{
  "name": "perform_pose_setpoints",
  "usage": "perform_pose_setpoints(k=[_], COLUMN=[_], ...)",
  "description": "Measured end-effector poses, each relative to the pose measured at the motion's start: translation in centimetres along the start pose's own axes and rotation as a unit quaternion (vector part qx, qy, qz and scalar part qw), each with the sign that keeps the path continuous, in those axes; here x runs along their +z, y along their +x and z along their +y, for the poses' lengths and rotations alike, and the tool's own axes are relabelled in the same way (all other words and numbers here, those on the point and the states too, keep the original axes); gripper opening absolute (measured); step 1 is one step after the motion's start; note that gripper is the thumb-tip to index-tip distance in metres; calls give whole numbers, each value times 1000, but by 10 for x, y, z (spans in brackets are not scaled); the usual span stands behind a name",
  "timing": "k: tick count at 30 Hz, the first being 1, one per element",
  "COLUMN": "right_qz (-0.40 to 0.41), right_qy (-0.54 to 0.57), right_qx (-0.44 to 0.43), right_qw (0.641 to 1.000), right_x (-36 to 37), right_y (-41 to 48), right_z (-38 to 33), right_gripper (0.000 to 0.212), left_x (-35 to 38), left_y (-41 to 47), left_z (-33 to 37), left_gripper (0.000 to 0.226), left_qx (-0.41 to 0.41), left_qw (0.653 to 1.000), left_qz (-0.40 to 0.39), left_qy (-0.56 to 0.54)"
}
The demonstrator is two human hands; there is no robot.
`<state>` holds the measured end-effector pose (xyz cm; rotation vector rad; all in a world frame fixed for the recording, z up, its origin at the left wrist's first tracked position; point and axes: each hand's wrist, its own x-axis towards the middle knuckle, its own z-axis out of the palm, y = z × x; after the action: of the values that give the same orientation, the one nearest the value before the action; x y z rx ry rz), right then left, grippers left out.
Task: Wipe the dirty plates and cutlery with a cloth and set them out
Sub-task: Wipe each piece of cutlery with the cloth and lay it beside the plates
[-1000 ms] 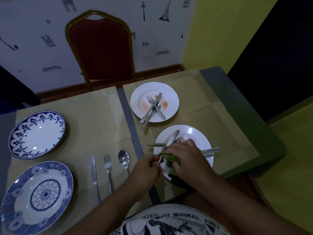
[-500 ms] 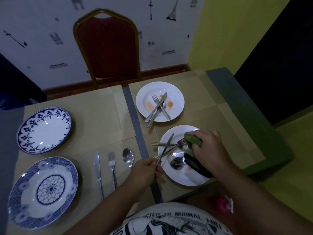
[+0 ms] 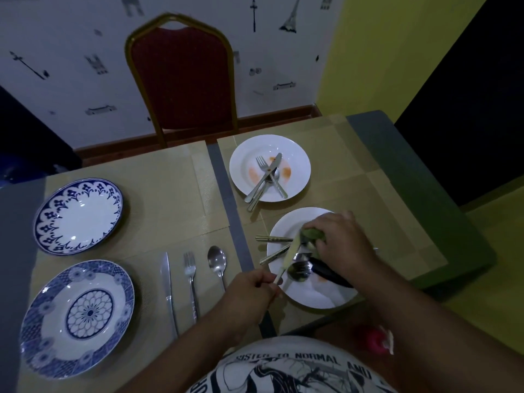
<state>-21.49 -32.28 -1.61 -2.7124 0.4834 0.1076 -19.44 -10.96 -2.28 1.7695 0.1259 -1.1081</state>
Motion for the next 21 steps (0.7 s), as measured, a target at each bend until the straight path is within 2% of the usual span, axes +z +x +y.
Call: perform_pose_setpoints(k=[2, 5, 8, 13, 21], right_qz=[26, 33, 13, 5, -10], right_qy=[42, 81, 107, 125, 147], right_qx=[46, 58, 50, 21, -12], right_qw=[998, 994, 993, 992, 989], right_x=[-2, 3, 11, 22, 21], right_y=[2, -6, -15, -21, -16], right_z=[12, 21, 20, 8, -16], right_gripper=[41, 44, 43, 40, 35], left_x=[0, -4, -9, -17, -27], left_y=[1, 3, 5, 7, 5], left_z=[0, 4, 8, 13, 16], left_gripper=[20, 16, 14, 16, 18], left_qx=[-24, -46, -49, -30, 5], left_qw=[999, 996, 993, 995, 975], left_qz=[-19, -34, -33, 9, 29], left_qy=[-24, -66, -103, -94, -219])
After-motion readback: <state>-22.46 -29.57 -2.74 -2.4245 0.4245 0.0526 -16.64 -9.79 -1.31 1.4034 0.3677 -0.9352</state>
